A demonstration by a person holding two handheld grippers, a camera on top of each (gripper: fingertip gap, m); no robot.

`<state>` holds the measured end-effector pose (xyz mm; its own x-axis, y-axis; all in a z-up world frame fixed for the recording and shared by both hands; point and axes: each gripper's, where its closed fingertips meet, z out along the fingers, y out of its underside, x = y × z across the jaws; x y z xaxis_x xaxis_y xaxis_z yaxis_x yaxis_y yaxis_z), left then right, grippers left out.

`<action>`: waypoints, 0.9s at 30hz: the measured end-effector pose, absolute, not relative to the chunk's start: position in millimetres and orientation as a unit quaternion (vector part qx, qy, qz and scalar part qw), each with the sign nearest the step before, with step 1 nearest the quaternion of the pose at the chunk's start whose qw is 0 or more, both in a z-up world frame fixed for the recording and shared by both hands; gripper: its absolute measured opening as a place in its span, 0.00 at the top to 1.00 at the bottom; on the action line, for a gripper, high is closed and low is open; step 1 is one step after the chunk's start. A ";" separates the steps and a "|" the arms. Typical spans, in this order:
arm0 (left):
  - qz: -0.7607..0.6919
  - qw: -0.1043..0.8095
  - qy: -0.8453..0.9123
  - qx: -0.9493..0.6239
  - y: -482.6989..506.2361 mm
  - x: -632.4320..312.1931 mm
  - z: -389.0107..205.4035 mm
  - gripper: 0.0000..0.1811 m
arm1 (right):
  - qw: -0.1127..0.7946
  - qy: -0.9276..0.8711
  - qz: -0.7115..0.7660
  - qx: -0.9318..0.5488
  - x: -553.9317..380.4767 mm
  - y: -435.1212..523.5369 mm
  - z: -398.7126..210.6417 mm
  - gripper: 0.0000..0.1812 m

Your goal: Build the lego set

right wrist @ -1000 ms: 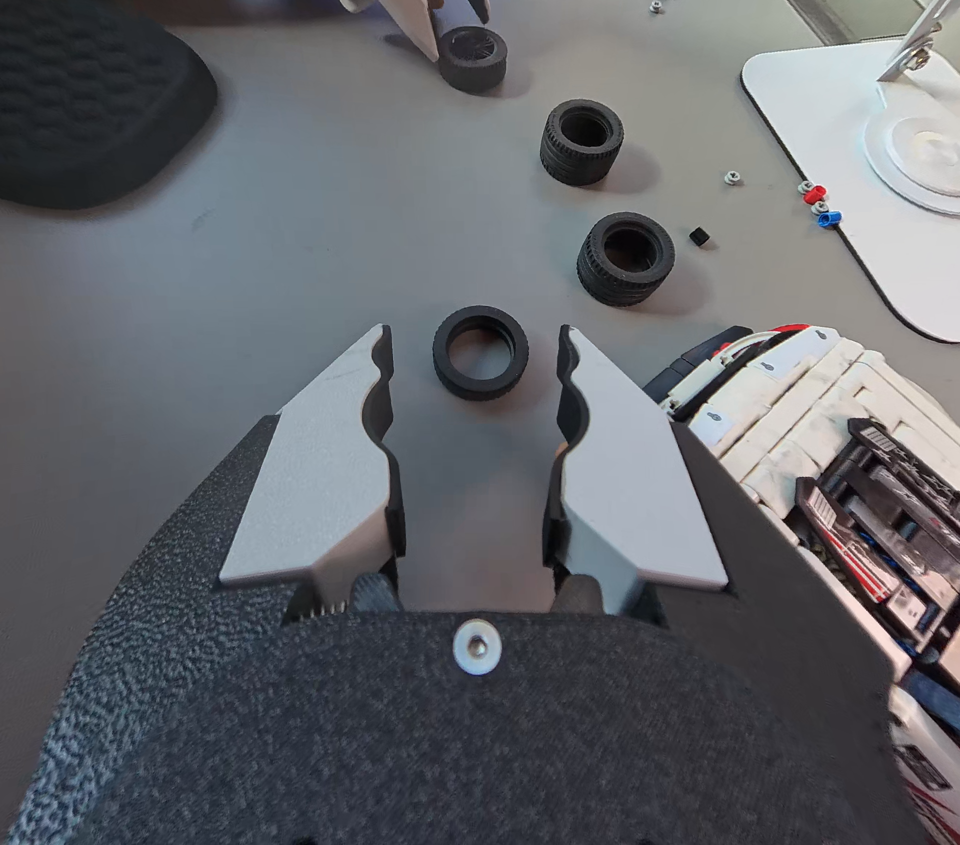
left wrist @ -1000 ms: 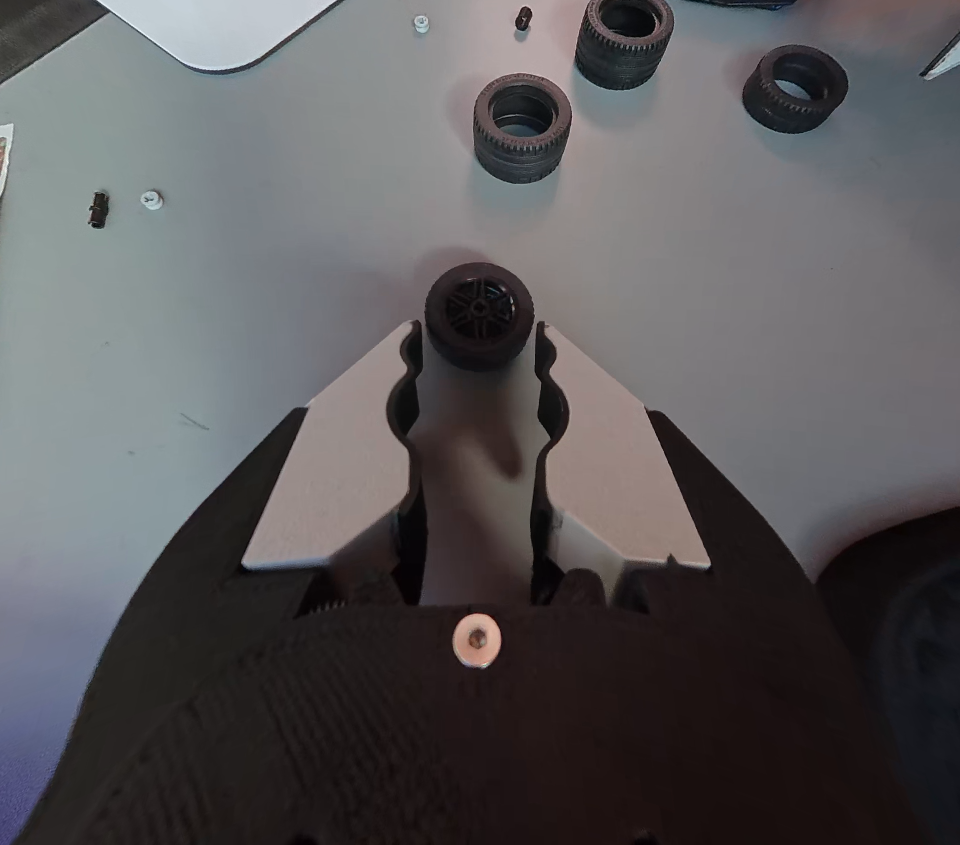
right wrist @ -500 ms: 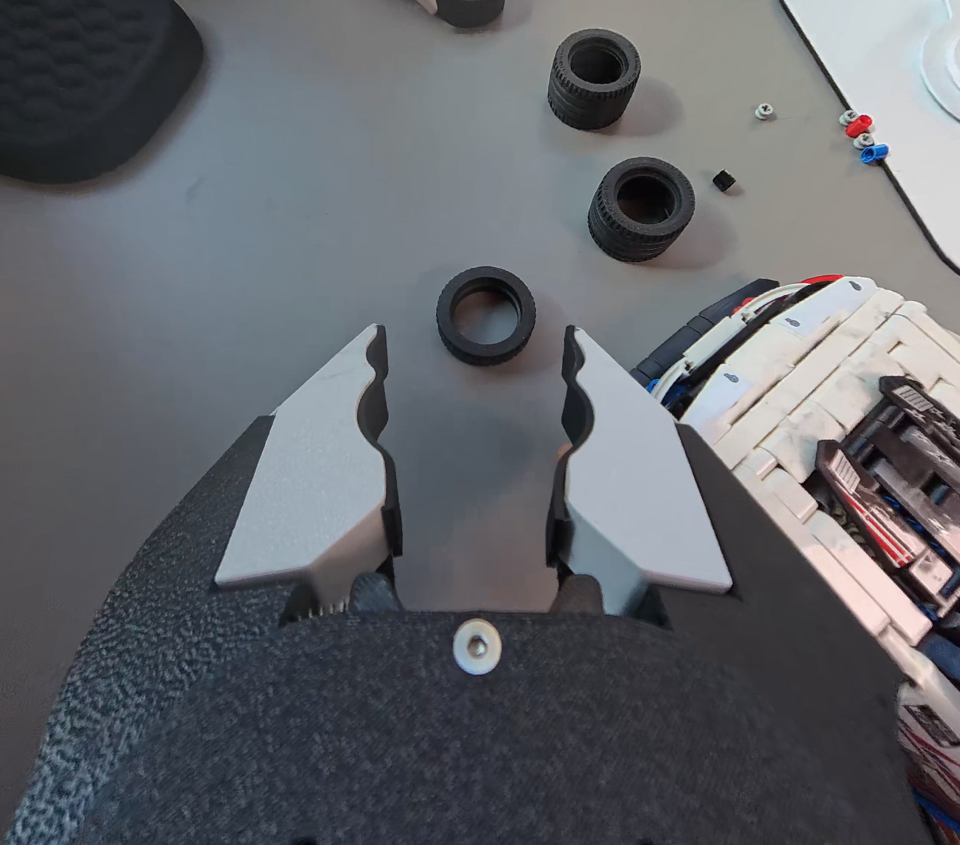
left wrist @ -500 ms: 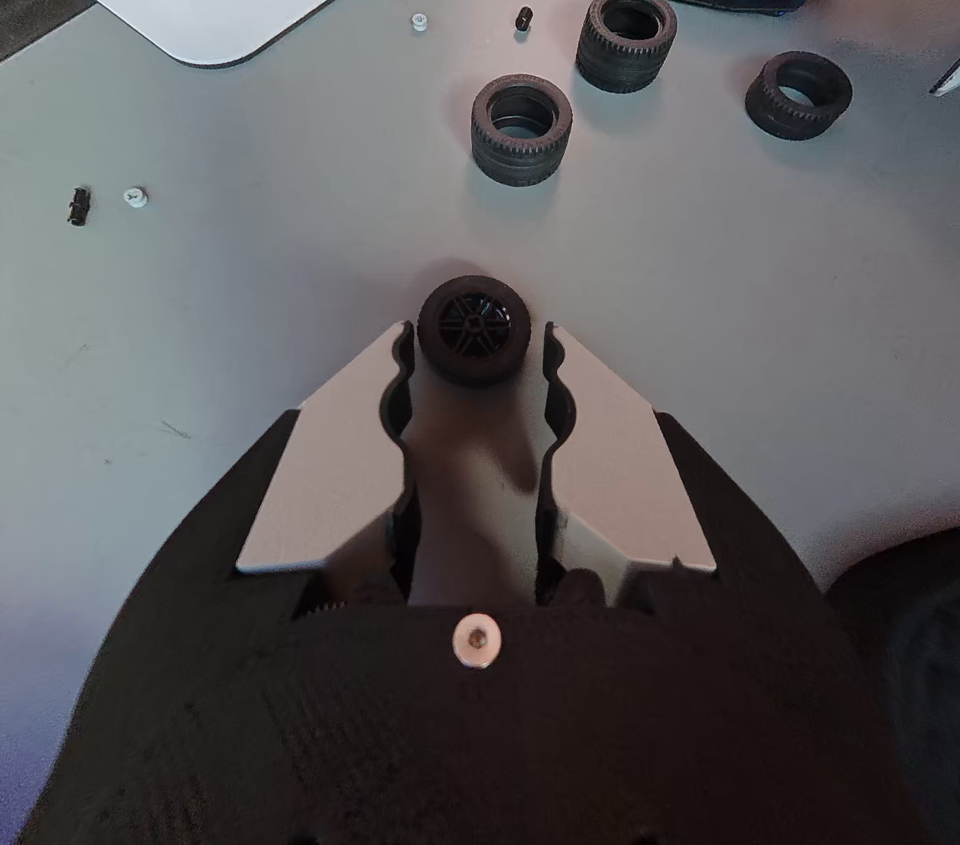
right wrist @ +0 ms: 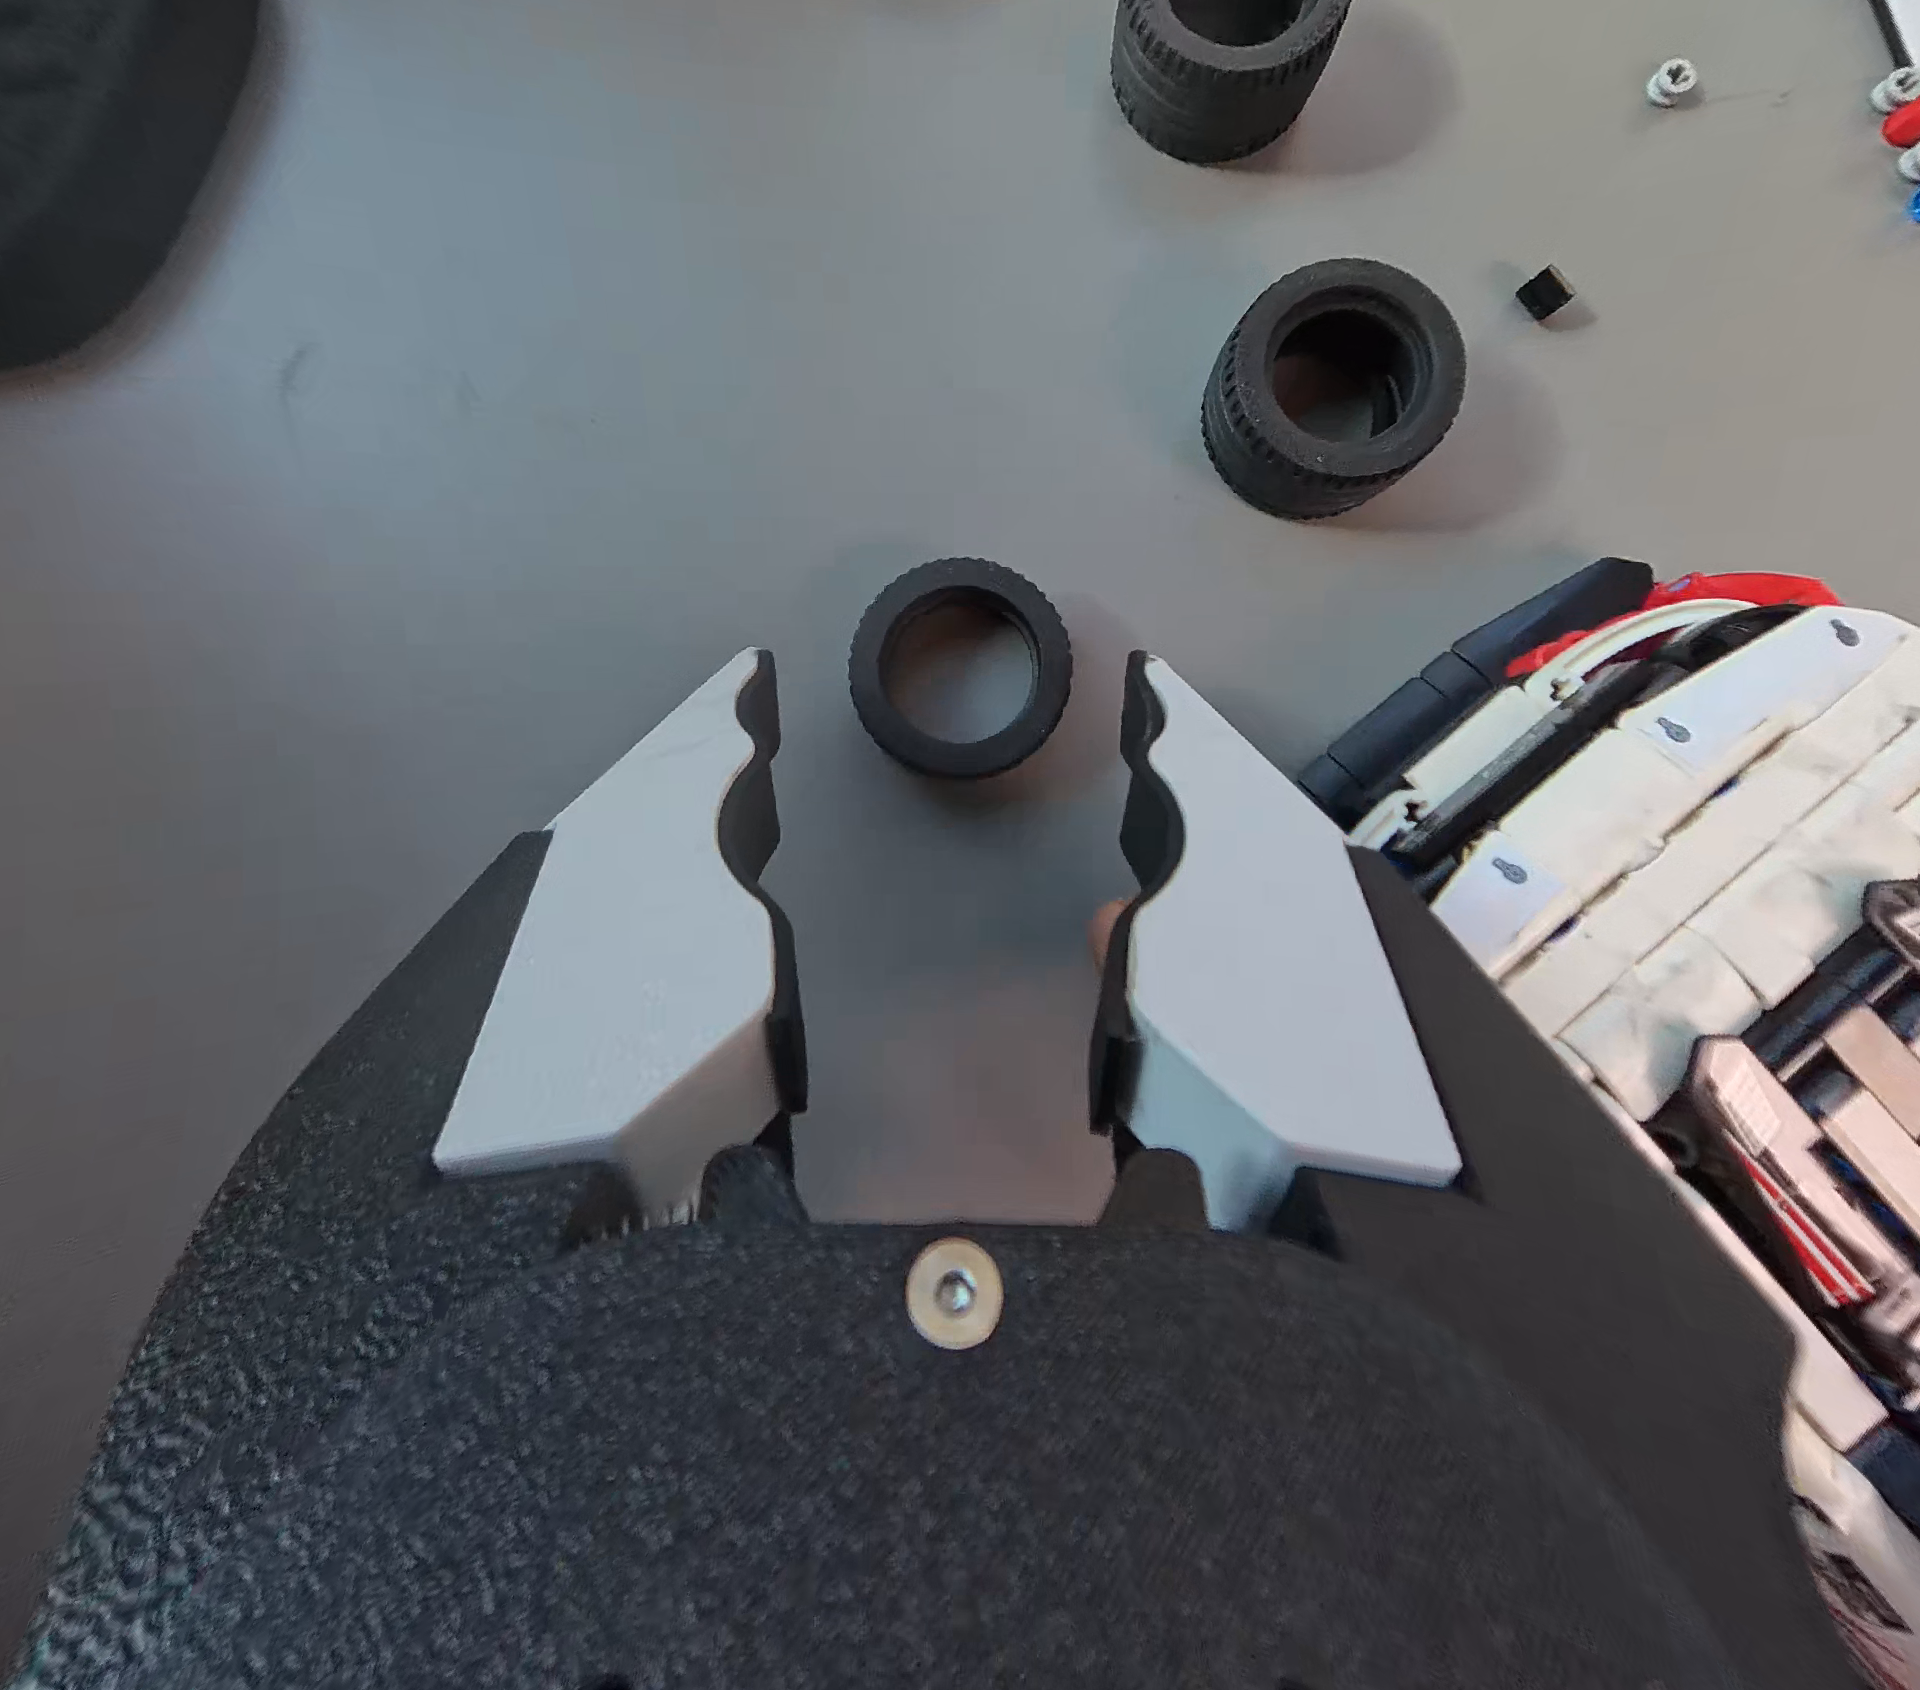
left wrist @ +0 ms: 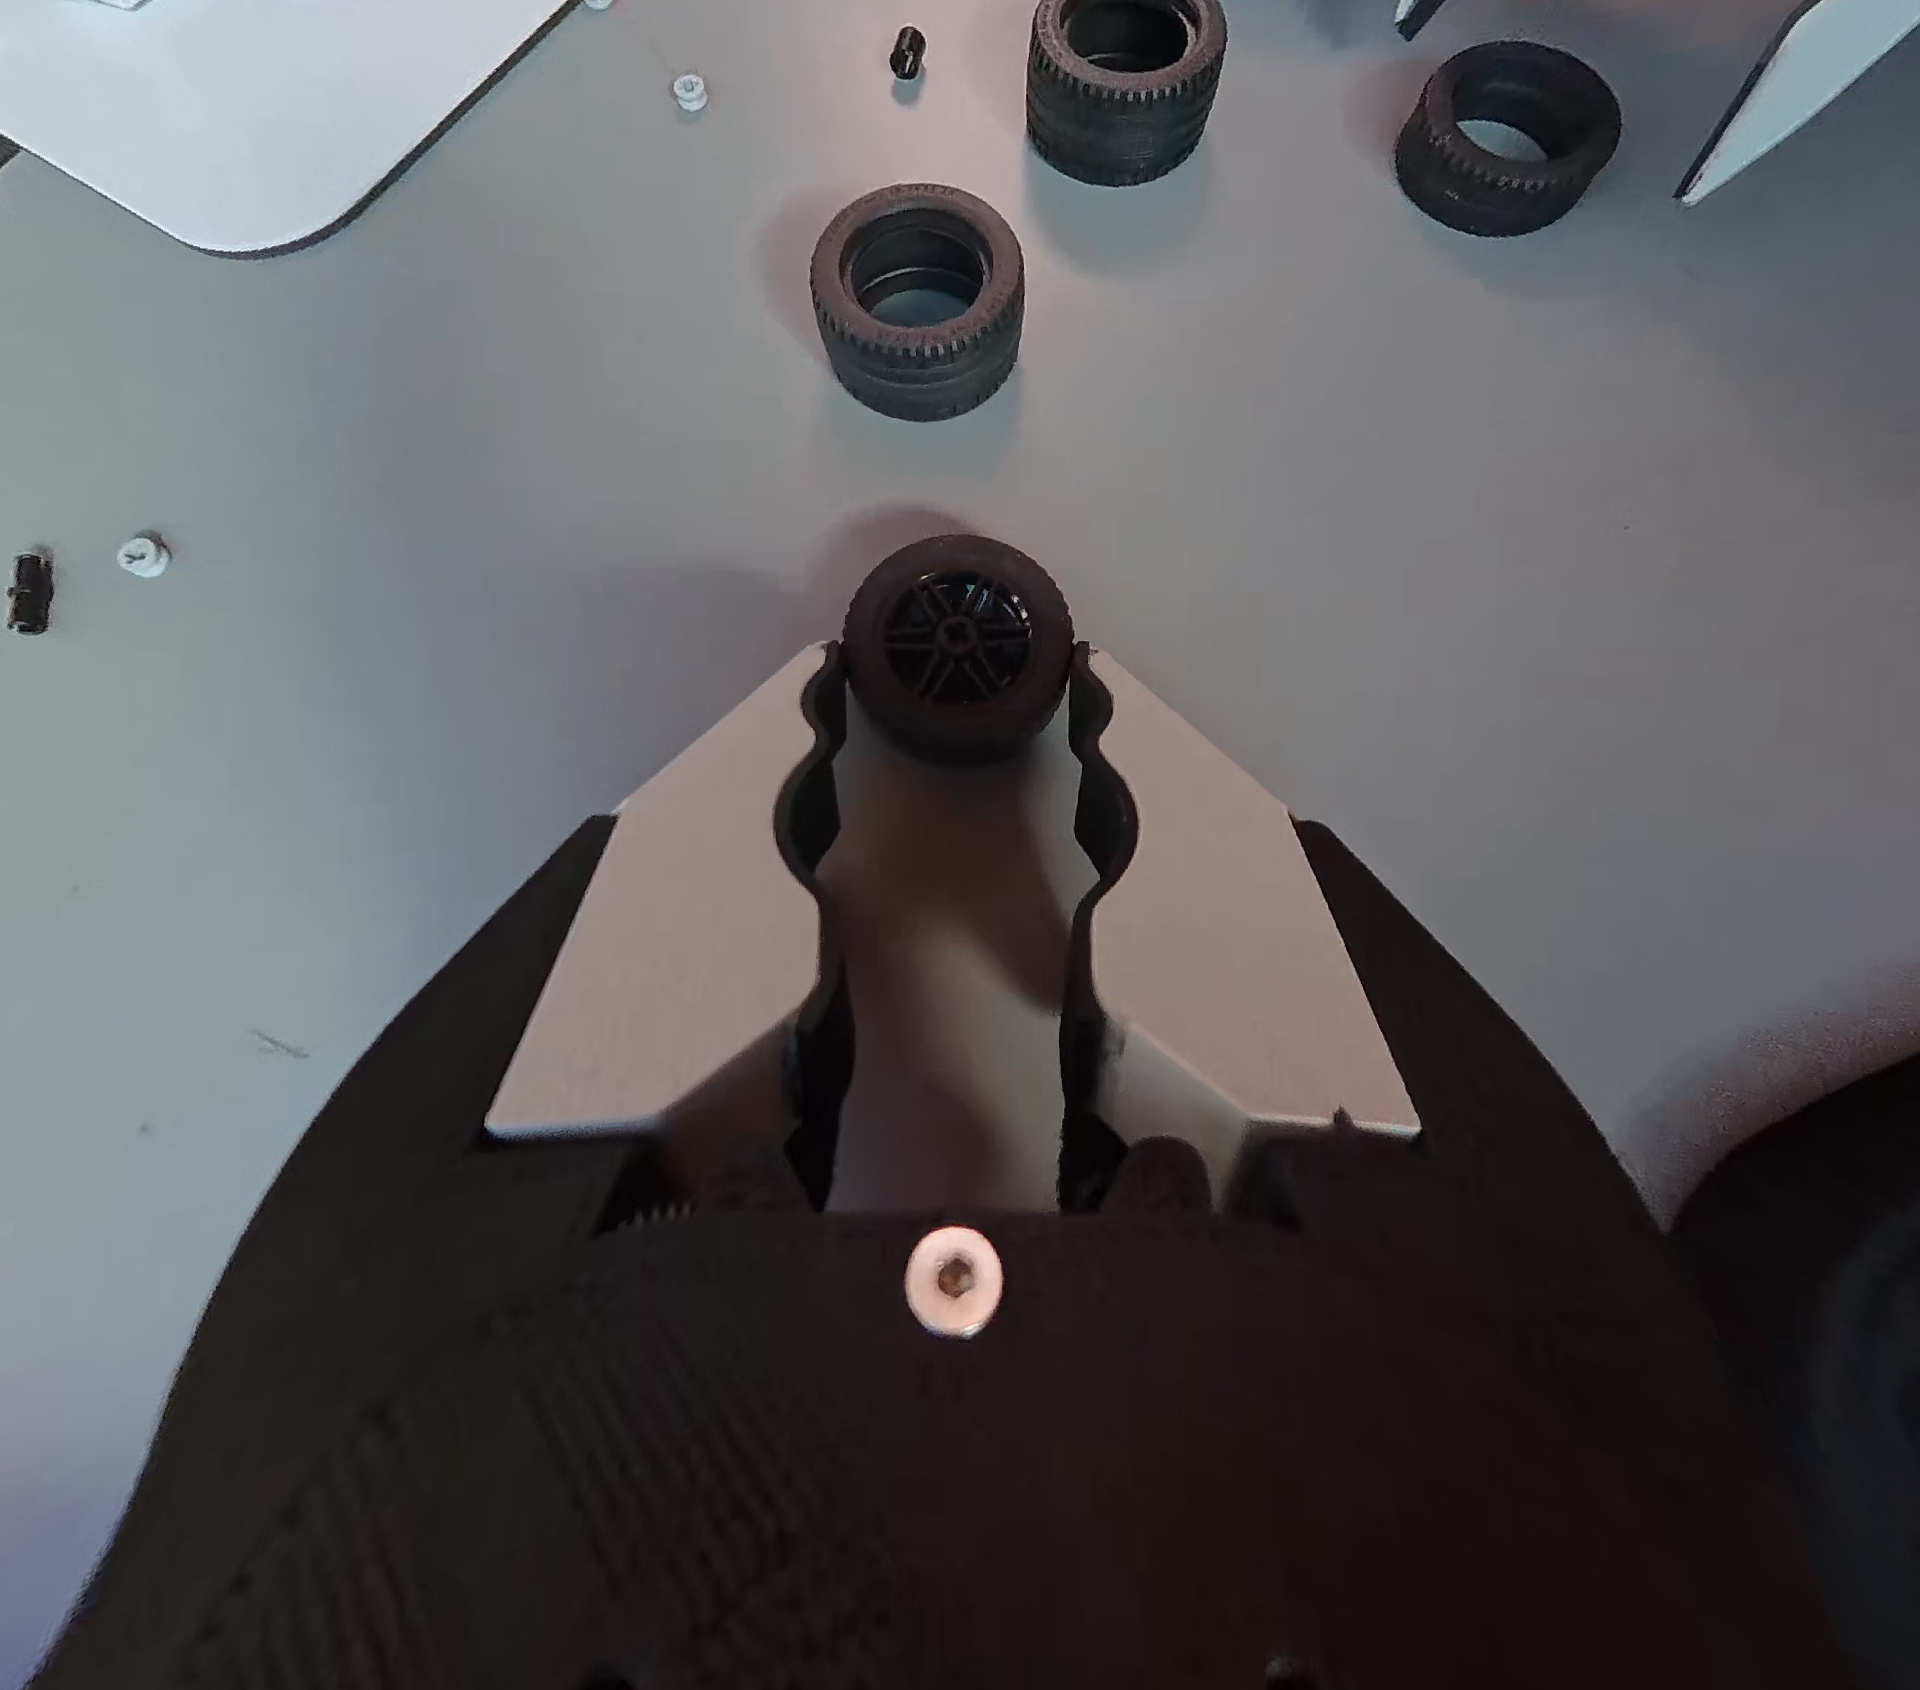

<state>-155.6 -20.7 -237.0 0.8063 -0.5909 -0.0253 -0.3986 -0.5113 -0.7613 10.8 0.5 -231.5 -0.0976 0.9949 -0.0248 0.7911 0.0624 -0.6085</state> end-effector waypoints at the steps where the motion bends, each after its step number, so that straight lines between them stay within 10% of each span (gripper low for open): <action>1: -0.113 0.406 0.285 -0.861 -18.4 -156.8 -237.0 0.77 | 0.203 -0.700 0.241 -0.641 10.2 0.8 -233.6 0.66; 15: -0.134 0.553 0.204 -0.797 -10.6 -164.3 -168.9 0.65 | 0.202 -0.741 0.240 -0.594 5.8 -39.9 -235.2 0.77; 27: 0.010 0.676 0.160 -0.719 -93.7 -227.7 -30.2 0.91 | 0.233 -0.714 0.267 -0.604 14.6 -31.8 -229.5 0.65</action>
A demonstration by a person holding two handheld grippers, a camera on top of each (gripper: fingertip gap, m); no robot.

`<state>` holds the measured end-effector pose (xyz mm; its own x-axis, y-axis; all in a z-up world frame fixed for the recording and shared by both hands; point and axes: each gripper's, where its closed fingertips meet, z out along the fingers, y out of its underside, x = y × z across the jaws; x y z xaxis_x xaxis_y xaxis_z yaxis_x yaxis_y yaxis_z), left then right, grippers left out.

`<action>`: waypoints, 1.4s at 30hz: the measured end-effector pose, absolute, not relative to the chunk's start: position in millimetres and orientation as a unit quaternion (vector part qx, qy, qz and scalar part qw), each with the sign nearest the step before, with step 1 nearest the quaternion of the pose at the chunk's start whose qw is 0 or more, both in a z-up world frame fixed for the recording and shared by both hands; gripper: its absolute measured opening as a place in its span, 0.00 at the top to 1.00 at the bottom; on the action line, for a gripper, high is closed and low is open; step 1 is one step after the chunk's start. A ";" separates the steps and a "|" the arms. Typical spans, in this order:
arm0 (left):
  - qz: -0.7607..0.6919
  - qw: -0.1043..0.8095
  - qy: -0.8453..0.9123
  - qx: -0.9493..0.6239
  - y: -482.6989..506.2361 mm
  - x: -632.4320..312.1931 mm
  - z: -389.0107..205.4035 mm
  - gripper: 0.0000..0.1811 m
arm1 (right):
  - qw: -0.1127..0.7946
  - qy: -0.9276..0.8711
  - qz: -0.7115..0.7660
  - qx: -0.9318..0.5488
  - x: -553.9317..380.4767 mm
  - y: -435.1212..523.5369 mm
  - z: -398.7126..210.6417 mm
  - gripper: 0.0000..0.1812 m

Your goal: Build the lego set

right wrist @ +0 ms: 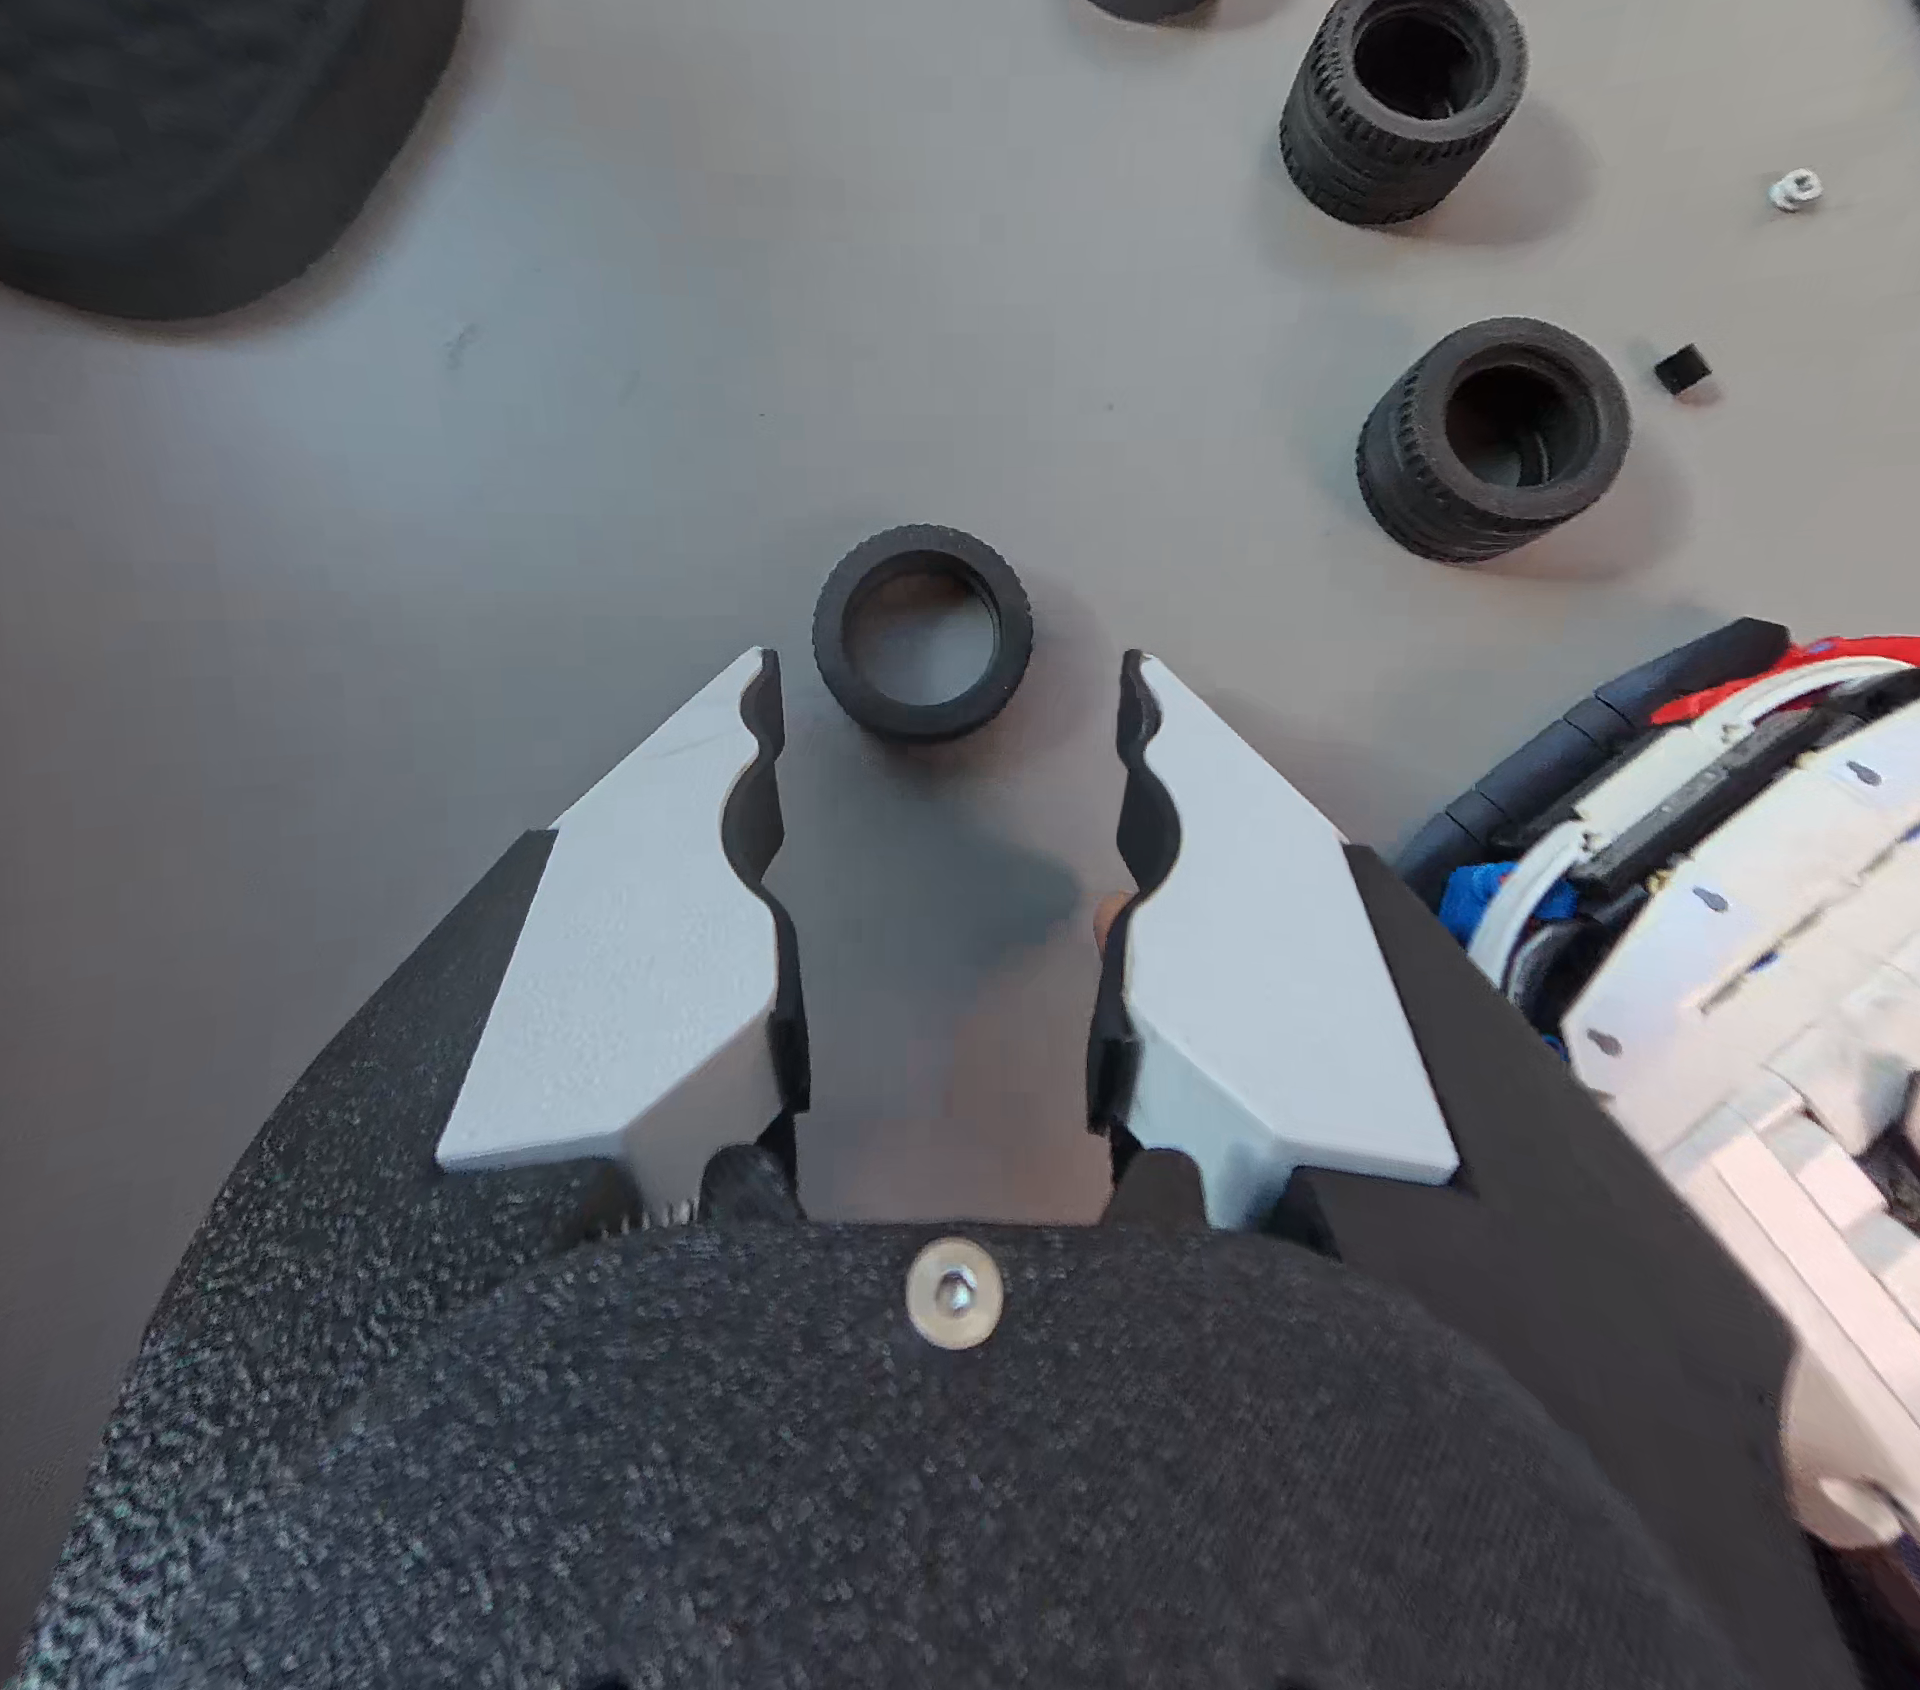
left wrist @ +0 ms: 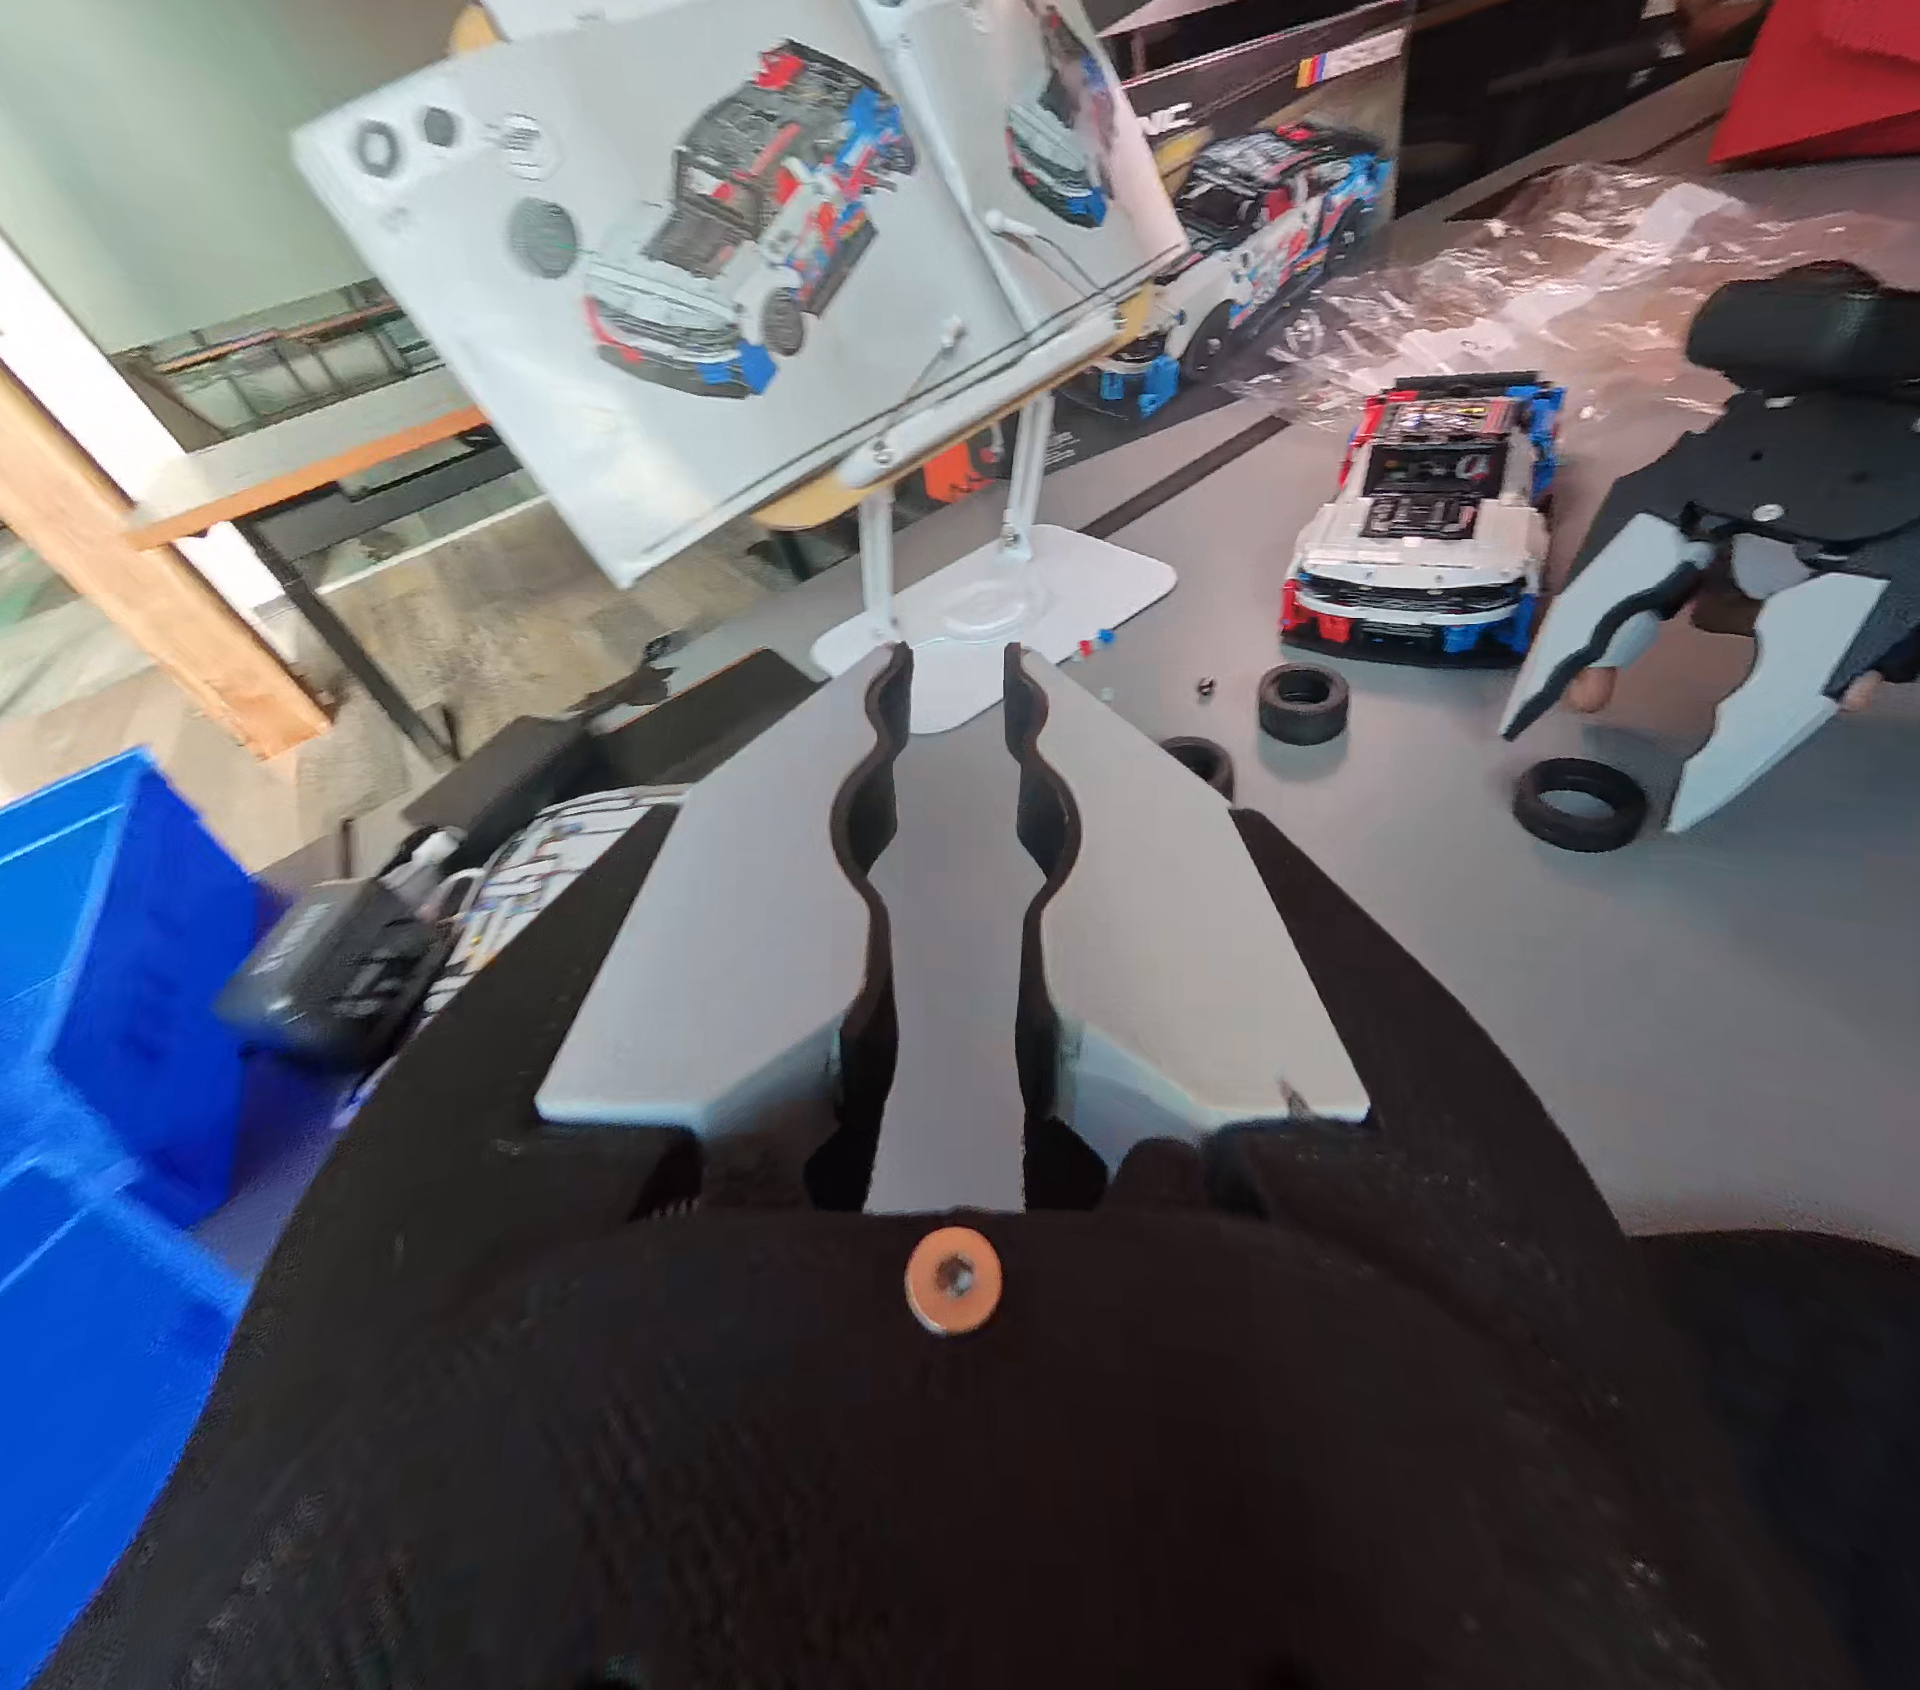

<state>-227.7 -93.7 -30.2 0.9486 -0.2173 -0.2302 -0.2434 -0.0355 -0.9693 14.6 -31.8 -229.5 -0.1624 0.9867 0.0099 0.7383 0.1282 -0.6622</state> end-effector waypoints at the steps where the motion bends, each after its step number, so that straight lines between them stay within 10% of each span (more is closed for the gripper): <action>1: 0.040 0.673 0.140 -0.725 -104.3 -253.3 -19.1 0.91 | 0.245 -0.707 0.279 -0.602 16.7 -30.1 -223.6 0.65; 11: 0.075 0.382 -0.022 -0.921 -201.0 -472.8 -96.5 0.81 | 0.335 -0.649 0.369 -0.574 26.2 -16.8 -180.7 0.69; 24: 0.008 0.127 0.117 -0.985 -207.4 -448.3 -208.0 0.77 | 0.351 -0.635 0.369 -0.581 26.1 -7.2 -184.7 0.72; 42: -0.008 0.079 0.218 -0.973 -209.9 -395.3 -231.5 0.74 | 0.353 -0.624 0.380 -0.584 26.2 -1.4 -184.1 0.74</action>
